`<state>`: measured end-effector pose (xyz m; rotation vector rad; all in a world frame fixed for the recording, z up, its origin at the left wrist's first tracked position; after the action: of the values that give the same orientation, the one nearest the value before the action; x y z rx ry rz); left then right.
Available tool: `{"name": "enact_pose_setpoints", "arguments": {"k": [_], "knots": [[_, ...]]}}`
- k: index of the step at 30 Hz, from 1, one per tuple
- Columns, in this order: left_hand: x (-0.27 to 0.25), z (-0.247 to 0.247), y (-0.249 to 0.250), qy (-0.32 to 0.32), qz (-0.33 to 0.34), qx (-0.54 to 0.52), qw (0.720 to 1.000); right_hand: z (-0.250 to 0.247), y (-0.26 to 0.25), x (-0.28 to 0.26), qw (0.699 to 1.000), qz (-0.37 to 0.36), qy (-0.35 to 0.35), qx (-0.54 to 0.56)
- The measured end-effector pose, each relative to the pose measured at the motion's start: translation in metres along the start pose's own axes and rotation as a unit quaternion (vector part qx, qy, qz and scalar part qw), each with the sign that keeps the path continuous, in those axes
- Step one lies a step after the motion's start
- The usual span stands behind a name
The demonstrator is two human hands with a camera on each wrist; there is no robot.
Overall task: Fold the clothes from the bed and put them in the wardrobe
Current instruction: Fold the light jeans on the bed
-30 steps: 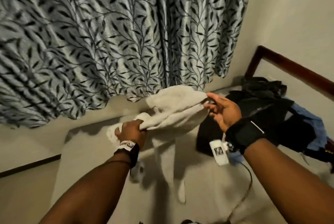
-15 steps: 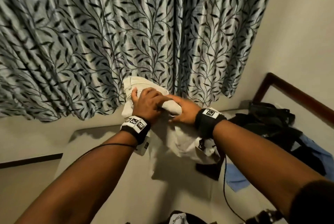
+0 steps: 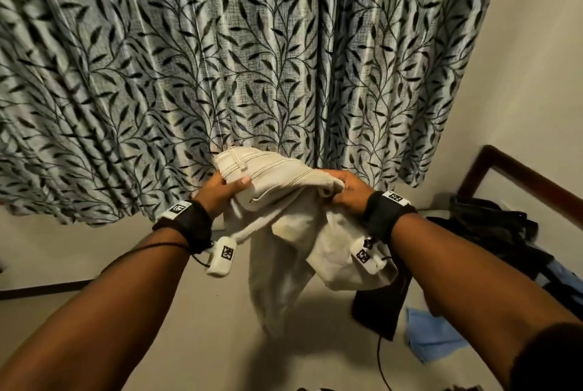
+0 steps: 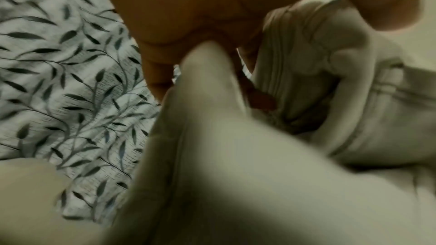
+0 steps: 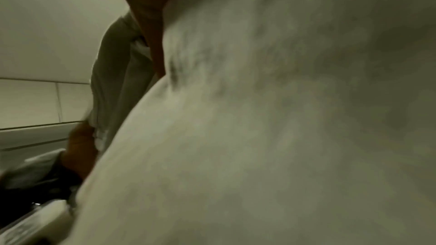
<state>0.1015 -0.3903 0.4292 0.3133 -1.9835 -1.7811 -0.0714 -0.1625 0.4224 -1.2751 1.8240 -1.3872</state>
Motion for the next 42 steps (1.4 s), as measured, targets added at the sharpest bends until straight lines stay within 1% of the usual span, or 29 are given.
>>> {"name": "enact_pose_setpoints", "arguments": {"k": [2, 4, 5, 6, 7, 9, 12, 14, 16, 17, 19, 20, 21, 22, 24, 25, 26, 27, 29, 30, 31, 32, 34, 35, 36, 37, 39, 40, 42], "knots": [[0.002, 0.016, 0.011, -0.048, 0.016, 0.091, 0.995, -0.009, 0.012, 0.000, 0.988, 0.044, 0.032, -0.147], [0.011, 0.026, 0.016, -0.030, 0.031, 0.165, 0.985, -0.008, 0.016, -0.003, 0.946, 0.095, 0.030, -0.308], [0.015, 0.030, 0.016, -0.010, 0.029, 0.193, 0.981, -0.004, 0.011, -0.006, 0.931, 0.104, 0.015, -0.349], [0.017, 0.036, 0.014, 0.006, 0.014, 0.195, 0.981, 0.001, 0.007, -0.005, 0.933, 0.101, 0.005, -0.344], [0.020, 0.041, 0.010, 0.021, -0.004, 0.171, 0.985, 0.007, -0.003, -0.005, 0.948, 0.084, -0.005, -0.307], [0.018, 0.056, 0.009, 0.042, -0.044, 0.092, 0.994, 0.028, -0.023, -0.005, 0.983, 0.019, -0.035, -0.181], [0.010, 0.086, 0.024, -0.006, -0.059, -0.014, 0.998, 0.059, -0.037, 0.002, 0.995, -0.036, -0.037, -0.089], [0.001, 0.099, 0.041, -0.074, -0.081, -0.104, 0.988, 0.055, -0.034, 0.010, 0.997, -0.035, 0.049, -0.046], [-0.003, 0.095, 0.055, -0.132, -0.069, -0.089, 0.985, 0.034, -0.036, 0.014, 0.983, -0.046, 0.165, -0.070], [-0.004, 0.086, 0.060, -0.129, -0.035, -0.048, 0.990, 0.023, -0.040, 0.014, 0.973, -0.045, 0.211, -0.083], [-0.008, 0.057, 0.059, -0.060, 0.051, 0.069, 0.994, 0.011, -0.047, 0.013, 0.964, -0.040, 0.260, -0.044], [-0.016, 0.047, 0.056, -0.031, 0.097, 0.157, 0.982, 0.008, -0.052, 0.011, 0.961, -0.044, 0.272, -0.020], [-0.025, 0.042, 0.048, -0.025, 0.130, 0.269, 0.954, 0.005, -0.055, 0.011, 0.957, -0.044, 0.285, -0.005], [-0.037, 0.043, 0.035, -0.044, 0.152, 0.380, 0.911, 0.003, -0.057, 0.012, 0.955, -0.041, 0.294, 0.000], [-0.065, 0.048, 0.001, -0.093, 0.183, 0.551, 0.809, 0.003, -0.064, 0.010, 0.953, -0.032, 0.300, -0.011], [-0.076, 0.049, -0.016, -0.097, 0.195, 0.587, 0.780, 0.003, -0.068, 0.009, 0.953, -0.030, 0.300, -0.018], [-0.085, 0.048, -0.030, -0.090, 0.205, 0.589, 0.777, 0.004, -0.074, 0.005, 0.954, -0.031, 0.298, -0.025], [-0.093, 0.045, -0.040, -0.077, 0.208, 0.566, 0.794, 0.003, -0.075, 0.003, 0.952, -0.028, 0.302, -0.035], [-0.102, 0.033, -0.055, -0.065, 0.181, 0.488, 0.851, -0.001, -0.077, -0.004, 0.948, -0.022, 0.316, -0.042], [-0.107, 0.026, -0.061, -0.078, 0.166, 0.464, 0.867, -0.007, -0.077, -0.007, 0.945, -0.019, 0.326, -0.034], [-0.113, 0.021, -0.067, -0.105, 0.163, 0.464, 0.864, -0.013, -0.077, -0.011, 0.942, -0.018, 0.335, -0.026], [-0.118, 0.019, -0.072, -0.148, 0.157, 0.492, 0.844, -0.020, -0.079, -0.015, 0.936, -0.012, 0.351, -0.010], [-0.126, 0.014, -0.089, -0.224, 0.099, 0.593, 0.767, -0.034, -0.080, -0.023, 0.926, 0.007, 0.376, 0.038], [-0.124, 0.008, -0.095, -0.222, 0.062, 0.641, 0.732, -0.042, -0.079, -0.024, 0.925, 0.021, 0.376, 0.058], [-0.119, 0.001, -0.099, -0.197, 0.032, 0.669, 0.716, -0.050, -0.075, -0.025, 0.927, 0.041, 0.366, 0.066], [-0.110, -0.005, -0.098, -0.155, 0.017, 0.668, 0.728, -0.058, -0.071, -0.026, 0.929, 0.058, 0.360, 0.068], [-0.093, -0.020, -0.088, -0.068, -0.015, 0.617, 0.784, -0.080, -0.055, -0.035, 0.917, 0.091, 0.380, 0.076], [-0.087, -0.028, -0.083, -0.037, -0.035, 0.600, 0.798, -0.092, -0.045, -0.041, 0.907, 0.106, 0.398, 0.086], [-0.079, -0.040, -0.079, -0.019, -0.071, 0.585, 0.807, -0.112, -0.026, -0.056, 0.887, 0.142, 0.430, 0.089]]}}
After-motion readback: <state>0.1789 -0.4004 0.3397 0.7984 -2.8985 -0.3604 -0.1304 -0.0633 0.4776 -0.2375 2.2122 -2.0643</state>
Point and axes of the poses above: each hand's wrist, its own x-axis towards the middle knuckle, its own z-axis out of the palm, y = z × x, the point moved 5 cm from there along x, towards the middle knuckle, and after that the axes turned 2 degrees about x, right-handed, at the moved point
